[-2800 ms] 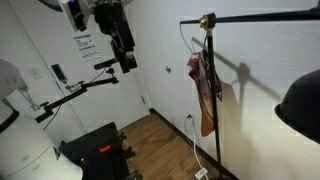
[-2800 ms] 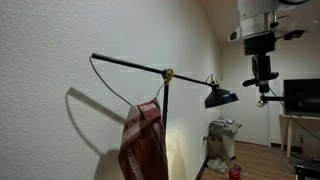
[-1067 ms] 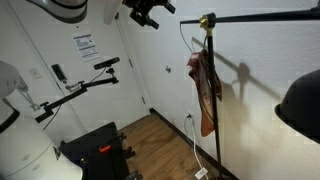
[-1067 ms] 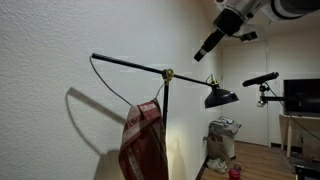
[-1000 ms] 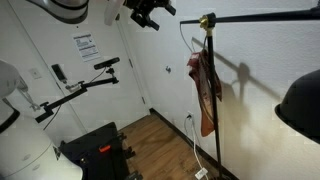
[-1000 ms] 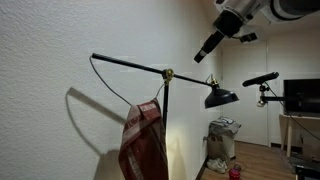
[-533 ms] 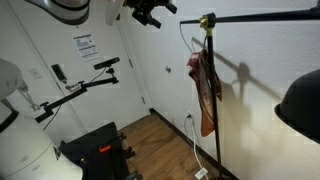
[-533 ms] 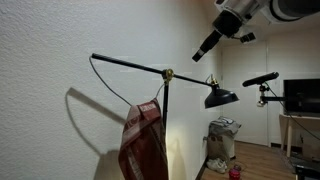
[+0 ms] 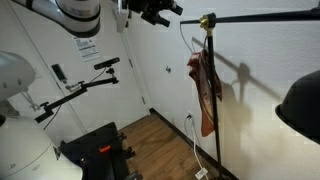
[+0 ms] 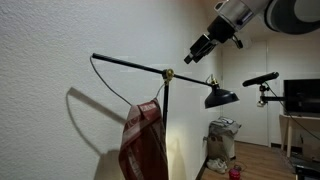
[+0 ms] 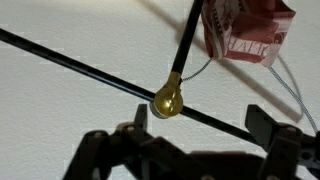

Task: Move the lamp to the left

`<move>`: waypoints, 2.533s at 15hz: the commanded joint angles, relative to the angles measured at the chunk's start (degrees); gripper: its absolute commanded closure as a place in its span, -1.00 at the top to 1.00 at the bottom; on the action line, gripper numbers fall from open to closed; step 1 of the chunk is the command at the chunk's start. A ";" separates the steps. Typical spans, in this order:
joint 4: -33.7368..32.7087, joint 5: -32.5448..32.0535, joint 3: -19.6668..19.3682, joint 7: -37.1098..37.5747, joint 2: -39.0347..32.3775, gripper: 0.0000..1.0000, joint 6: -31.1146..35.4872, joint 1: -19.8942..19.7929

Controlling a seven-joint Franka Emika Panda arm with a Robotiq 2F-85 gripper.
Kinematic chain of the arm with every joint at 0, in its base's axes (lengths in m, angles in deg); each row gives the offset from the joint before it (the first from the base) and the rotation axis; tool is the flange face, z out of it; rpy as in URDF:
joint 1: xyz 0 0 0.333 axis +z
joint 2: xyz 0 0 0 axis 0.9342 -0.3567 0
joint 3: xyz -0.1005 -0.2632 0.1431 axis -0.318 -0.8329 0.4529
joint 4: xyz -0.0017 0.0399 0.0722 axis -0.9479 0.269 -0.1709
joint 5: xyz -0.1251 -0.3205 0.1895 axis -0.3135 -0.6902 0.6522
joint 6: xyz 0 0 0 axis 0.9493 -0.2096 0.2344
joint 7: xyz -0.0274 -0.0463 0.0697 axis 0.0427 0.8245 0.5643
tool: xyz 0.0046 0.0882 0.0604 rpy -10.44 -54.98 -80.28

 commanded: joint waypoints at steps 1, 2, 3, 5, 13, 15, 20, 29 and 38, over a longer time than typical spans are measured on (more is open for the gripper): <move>-0.14 0.25 7.65 3.37 -2.04 1.00 10.38 -8.90; -0.30 0.88 9.67 3.87 -2.69 1.00 12.44 -10.94; -0.73 1.14 10.68 3.51 -4.37 1.00 13.94 -12.03; -1.25 0.76 11.57 3.20 -7.20 1.00 14.21 -12.89; -1.01 -0.05 10.95 2.72 -12.36 1.00 12.15 -11.87; -1.05 -0.09 10.93 2.72 -12.94 1.00 12.15 -11.85; -1.47 1.38 12.63 3.49 -11.14 1.00 12.08 -13.68; -4.64 14.89 24.69 5.59 -8.22 1.00 15.91 -25.49; -9.25 17.20 33.25 4.18 -9.95 1.00 15.87 -32.90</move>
